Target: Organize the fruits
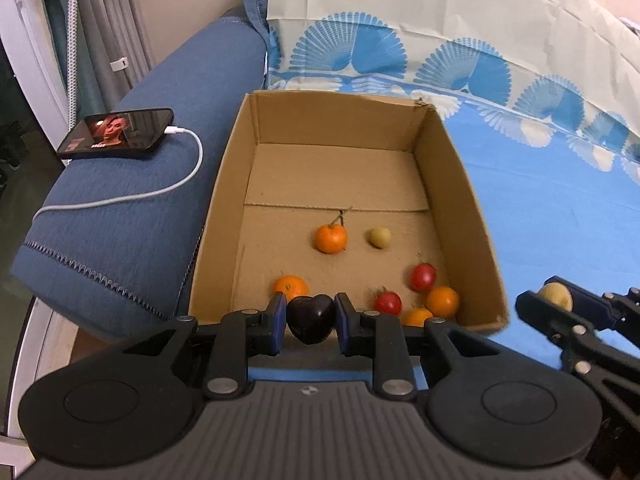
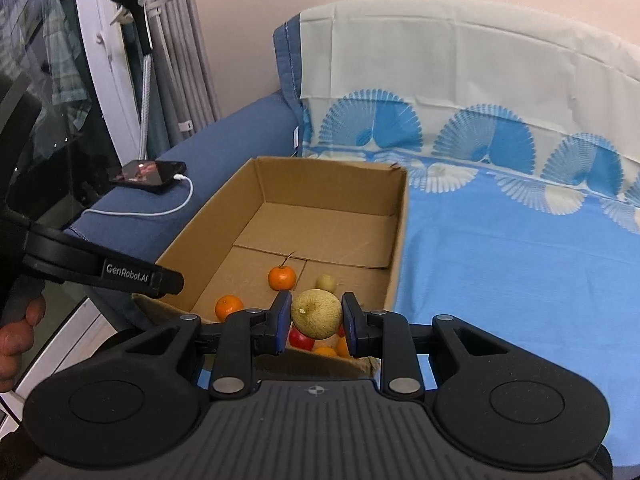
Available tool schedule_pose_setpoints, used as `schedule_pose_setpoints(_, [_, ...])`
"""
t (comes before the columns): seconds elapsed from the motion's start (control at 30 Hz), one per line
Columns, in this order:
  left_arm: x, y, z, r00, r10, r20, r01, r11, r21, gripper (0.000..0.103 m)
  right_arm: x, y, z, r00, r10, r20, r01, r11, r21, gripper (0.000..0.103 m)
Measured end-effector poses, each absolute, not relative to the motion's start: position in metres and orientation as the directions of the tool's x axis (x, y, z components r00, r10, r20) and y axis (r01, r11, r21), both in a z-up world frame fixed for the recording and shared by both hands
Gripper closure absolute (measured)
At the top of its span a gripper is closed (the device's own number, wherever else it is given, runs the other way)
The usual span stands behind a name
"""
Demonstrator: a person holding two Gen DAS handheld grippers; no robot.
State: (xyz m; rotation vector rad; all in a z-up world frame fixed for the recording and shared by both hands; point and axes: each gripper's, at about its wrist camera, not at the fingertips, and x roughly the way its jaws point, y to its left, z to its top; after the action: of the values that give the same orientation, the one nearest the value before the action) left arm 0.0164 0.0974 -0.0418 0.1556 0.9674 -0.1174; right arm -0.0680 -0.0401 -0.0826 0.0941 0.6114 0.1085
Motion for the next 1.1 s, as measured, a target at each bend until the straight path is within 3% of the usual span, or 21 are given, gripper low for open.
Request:
schedule_pose_setpoints(0.7, [0.137, 0.08, -0.133, 0.465, 0.055, -0.883, 0.172, 0.973, 0.152, 0.074, 0.06, -0.033, -0.158, 0.727, 0.102, -0.679, -0.096, 0.994, 0.047, 0.075])
schedule_pose_setpoints(0.77, [0.138, 0.08, -0.138, 0.463, 0.057, -0.885, 0.182, 0.97, 0.158, 0.063, 0.063, -0.032, -0.159, 0.72, 0.113, -0.684, -0.113, 0.993, 0.044, 0.073])
schedule_pose_setpoints(0.8, [0.138, 0.079, -0.138, 0.458, 0.057, -0.887, 0.191, 0.968, 0.161, 0.03, 0.063, -0.031, -0.159, 0.718, 0.117, -0.687, -0.124, 0.991, 0.039, 0.06])
schedule_pose_setpoints(0.83, [0.137, 0.079, -0.137, 0.457, 0.064, -0.887, 0.192, 0.967, 0.169, 0.001, 0.061, -0.031, -0.159, 0.719, 0.119, -0.685, -0.132, 0.991, 0.033, 0.039])
schedule_pose_setpoints(0.93, [0.129, 0.077, -0.128, 0.523, 0.087, -0.848, 0.198, 0.955, 0.219, 0.0, 0.052, -0.031, -0.152, 0.734, 0.099, -0.672, -0.13, 0.991, 0.004, 0.017])
schedule_pose_setpoints(1.1, [0.109, 0.08, -0.114, 0.515, 0.094, -0.852, 0.209, 0.95, 0.231, 0.0, 0.028, -0.034, -0.137, 0.733, 0.124, -0.669, -0.133, 0.99, 0.039, 0.009])
